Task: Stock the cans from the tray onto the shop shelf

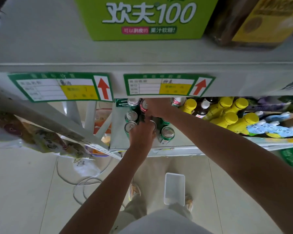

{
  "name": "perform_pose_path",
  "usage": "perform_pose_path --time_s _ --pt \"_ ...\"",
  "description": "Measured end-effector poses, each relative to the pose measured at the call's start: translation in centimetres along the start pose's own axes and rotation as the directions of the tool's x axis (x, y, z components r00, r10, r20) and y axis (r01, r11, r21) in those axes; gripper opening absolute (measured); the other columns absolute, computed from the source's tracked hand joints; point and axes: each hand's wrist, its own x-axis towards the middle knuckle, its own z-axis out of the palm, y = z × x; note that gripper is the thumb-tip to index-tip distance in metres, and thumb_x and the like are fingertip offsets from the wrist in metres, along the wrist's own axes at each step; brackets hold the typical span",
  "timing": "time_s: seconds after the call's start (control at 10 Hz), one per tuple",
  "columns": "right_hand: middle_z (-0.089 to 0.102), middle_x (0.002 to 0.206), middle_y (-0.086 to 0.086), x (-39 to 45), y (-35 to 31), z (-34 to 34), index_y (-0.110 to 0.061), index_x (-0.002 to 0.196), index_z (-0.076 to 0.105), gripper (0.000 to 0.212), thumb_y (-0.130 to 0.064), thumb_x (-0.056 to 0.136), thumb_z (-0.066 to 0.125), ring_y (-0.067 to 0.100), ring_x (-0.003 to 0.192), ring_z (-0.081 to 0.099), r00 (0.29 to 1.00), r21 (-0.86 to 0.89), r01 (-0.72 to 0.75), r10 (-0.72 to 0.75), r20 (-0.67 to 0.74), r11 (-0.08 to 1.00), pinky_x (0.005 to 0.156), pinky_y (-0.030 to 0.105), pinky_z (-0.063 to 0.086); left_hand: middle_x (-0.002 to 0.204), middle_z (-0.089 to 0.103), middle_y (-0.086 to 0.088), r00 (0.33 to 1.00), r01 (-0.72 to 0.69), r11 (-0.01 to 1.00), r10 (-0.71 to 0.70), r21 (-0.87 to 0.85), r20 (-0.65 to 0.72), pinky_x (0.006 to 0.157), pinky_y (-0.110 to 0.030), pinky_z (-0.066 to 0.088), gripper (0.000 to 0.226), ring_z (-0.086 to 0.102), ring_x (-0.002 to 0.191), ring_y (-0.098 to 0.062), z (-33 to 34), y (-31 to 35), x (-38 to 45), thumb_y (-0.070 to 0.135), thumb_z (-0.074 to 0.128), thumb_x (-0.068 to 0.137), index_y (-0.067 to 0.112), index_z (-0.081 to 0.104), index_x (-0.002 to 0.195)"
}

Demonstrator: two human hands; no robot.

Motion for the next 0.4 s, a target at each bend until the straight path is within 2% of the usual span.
perform_pose_path --time_s 0.1,0.2,0.3,0.4 --pt "0.060 0.124 0.007 -0.6 0.3 0.4 -0.016 0.128 0.054 0.068 -0.042 0.072 0.084 0.032 0.116 0.059 0.989 -0.090 0.045 -0.057 -0.138 0.995 0.090 0.042 0.055 0.072 0.066 -0.007 0.999 0.025 0.999 -0.024 0.035 -0.027 0.048 -0.031 0.051 0.046 0.069 0.059 -0.028 -0.3 0.1 -0.8 0.026 0.084 0.073 0.008 0.066 0.111" --pt "0.052 0.139 0.011 -1.2 0.4 0.7 -0.018 0.141 0.043 0.086 -0.044 0.070 0.085 0.034 0.125 0.052 0.980 -0.116 0.049 -0.070 -0.185 0.992 0.097 0.045 0.048 0.090 0.068 -0.006 0.999 0.044 0.999 -0.044 0.025 0.000 0.055 -0.032 0.054 0.048 0.072 0.070 -0.028 -0.1 -0.2 -1.6 0.028 0.077 0.083 0.011 0.059 0.124" --pt "0.050 0.138 0.014 -2.6 0.2 0.5 -0.020 0.145 0.038 0.088 -0.044 0.073 0.081 0.035 0.121 0.052 0.971 -0.114 0.022 -0.048 -0.233 0.993 0.095 0.045 0.044 0.111 0.064 -0.003 0.996 0.051 0.998 -0.049 0.035 -0.072 0.061 -0.034 0.055 0.054 0.073 0.083 -0.027 -0.5 -0.5 -2.3 0.031 0.067 0.090 0.014 0.047 0.138" --pt "0.057 0.126 0.013 -4.4 0.3 0.8 -0.019 0.138 0.046 0.074 -0.050 0.077 0.073 0.035 0.112 0.056 0.947 -0.038 0.038 -0.048 -0.317 0.999 0.088 0.044 0.046 0.134 0.054 -0.001 0.995 0.015 0.996 -0.005 0.090 -0.102 0.060 -0.034 0.054 0.062 0.070 0.082 -0.026 -1.0 -0.2 -2.6 0.031 0.060 0.094 0.013 0.036 0.149"
